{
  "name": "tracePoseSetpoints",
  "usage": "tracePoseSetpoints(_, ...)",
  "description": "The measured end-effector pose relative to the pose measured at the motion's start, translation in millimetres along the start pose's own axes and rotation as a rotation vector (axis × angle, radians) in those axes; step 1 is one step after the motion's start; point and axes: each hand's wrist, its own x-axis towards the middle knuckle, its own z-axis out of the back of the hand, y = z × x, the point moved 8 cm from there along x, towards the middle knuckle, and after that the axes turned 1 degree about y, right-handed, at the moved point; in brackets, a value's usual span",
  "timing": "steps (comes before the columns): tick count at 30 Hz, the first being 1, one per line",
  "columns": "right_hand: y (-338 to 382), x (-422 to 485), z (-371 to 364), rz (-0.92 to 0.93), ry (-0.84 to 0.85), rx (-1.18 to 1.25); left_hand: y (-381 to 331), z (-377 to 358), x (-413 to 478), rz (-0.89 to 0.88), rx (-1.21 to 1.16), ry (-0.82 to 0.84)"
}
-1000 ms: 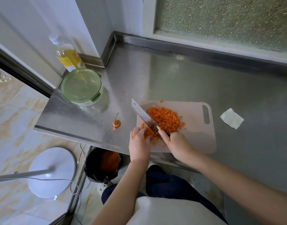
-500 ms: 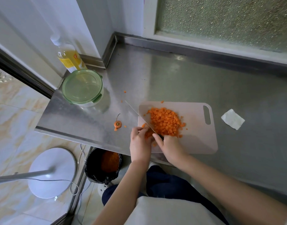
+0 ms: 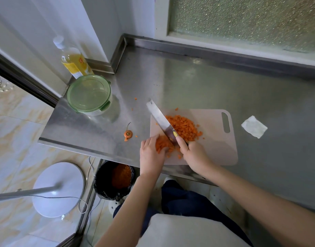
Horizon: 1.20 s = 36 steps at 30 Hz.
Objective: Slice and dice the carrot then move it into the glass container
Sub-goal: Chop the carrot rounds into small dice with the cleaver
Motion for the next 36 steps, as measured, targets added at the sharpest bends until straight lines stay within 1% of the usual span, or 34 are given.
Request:
tracePoseSetpoints(5,-4.6,-11.1,-0.6,0.001,0.036,-0.027,5.7,3.9,-2.2,0.038,-0.036,-0.021)
tracePoseSetpoints(9,-9.2,-16.3,-6.4,-0.04,0.06,-0.04,5.1,-0.5,1.1,0.042,0.0,0.022)
tracePoseSetpoints(12,-6.8,-18.5,-8.5,-0.039,0.083,-0.044,4.3,-3.2,2.4,0.044,0.034,0.032)
tracePoseSetpoints(19,1.3,-19.9,-8.1,-0.05,0.089,-0.156,1.4,-3.1,3.2,0.092,0.033,0.011)
tracePoseSetpoints(23,3.3,-18.5,-12.3,-0.055,0.097,-0.227,1.8,-2.2,3.1,0.083,0.042,-0.005)
tracePoseSetpoints(27,5.5,-16.9,-19.1,-0.057,0.133,-0.194,2.3,-2.6,3.8,0.094,0.037,-0.004)
tracePoseSetpoints(31,1.9,-11.2,-23.3,-0.102,0.156,-0.191,2.4,-3.2,3.4,0.088,0.019,-0.01)
tracePoseSetpoints(36,4.4,-6.6,-26.9,-0.044,0.077,-0.213,0.4,0.2,2.7,0.078,-0.003,-0.034)
